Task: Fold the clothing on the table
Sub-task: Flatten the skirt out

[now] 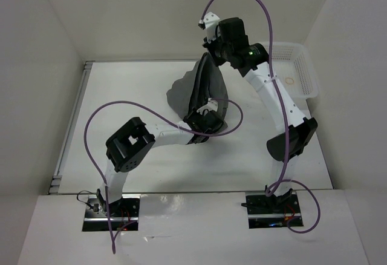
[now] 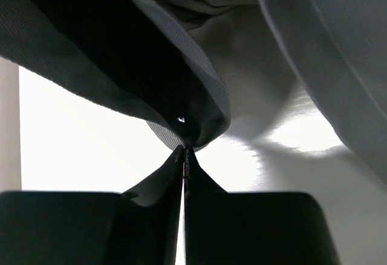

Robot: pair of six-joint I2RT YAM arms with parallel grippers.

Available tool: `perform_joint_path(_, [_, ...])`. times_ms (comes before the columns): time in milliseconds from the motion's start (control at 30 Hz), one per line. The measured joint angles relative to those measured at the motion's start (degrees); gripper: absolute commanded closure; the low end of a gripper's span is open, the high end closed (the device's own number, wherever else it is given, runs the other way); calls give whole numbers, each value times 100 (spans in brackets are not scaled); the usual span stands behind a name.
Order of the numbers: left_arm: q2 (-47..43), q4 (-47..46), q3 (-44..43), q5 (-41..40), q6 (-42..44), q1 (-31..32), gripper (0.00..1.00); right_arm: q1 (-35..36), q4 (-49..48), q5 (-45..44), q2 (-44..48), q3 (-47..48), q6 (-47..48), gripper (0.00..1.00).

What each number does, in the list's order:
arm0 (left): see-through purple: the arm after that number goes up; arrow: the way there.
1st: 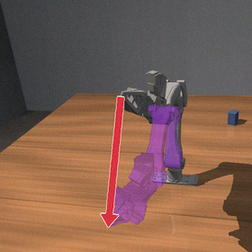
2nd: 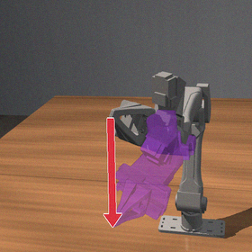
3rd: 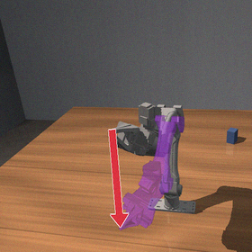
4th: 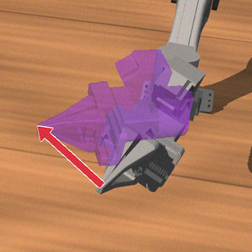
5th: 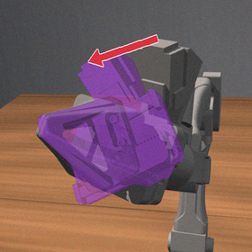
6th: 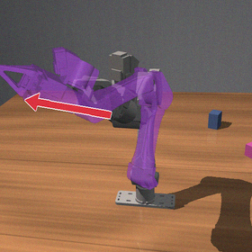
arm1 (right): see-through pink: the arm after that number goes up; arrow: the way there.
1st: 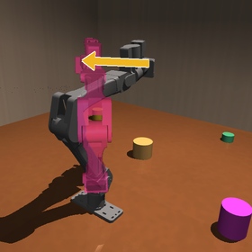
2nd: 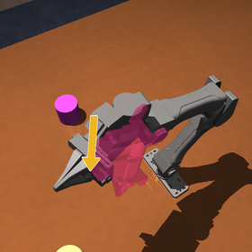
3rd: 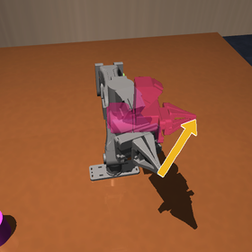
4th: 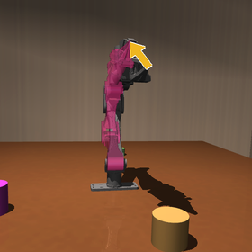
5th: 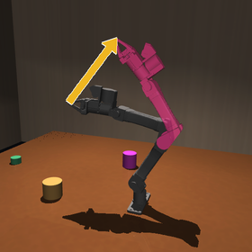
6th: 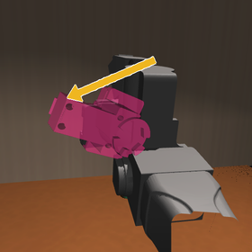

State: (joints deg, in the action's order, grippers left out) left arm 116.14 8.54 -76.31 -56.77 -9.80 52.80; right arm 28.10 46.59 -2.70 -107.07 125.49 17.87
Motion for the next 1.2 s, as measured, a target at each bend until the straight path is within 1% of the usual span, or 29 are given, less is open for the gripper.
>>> perform_joint_path(200, [2, -175, 39, -131, 87, -4, 100, 0, -7, -13, 2, -22, 0, 100])
perform_joint_path(367, [-90, -398, 275, -79, 382, -101, 100, 0, -4, -15, 39, -48, 2, 100])
perform_joint_path(467, [-350, -404, 356, 20, 560, -391, 100, 0, -7, -24, 74, -61, 20, 100])
perform_joint_path(633, [-968, -520, 365, 199, 1093, -1137, 100, 0, -9, -55, 140, -120, 37, 100])
perform_joint_path(767, [-1460, -664, 455, 435, 1552, -1600, 100, 0, -4, -68, 160, -127, 90, 100])
perform_joint_path(900, [-1733, -603, 422, 756, 1853, -1996, 100, 0, 0, -68, 162, -133, 166, 100])
perform_joint_path(1067, [-1832, -136, -107, 1279, 2063, -2472, 100, 0, 35, 35, 177, -133, 332, 100])
perform_joint_path(1200, [-1954, 337, -887, 1644, 2288, -2726, 100, 0, 105, 114, 273, -136, 457, 100])
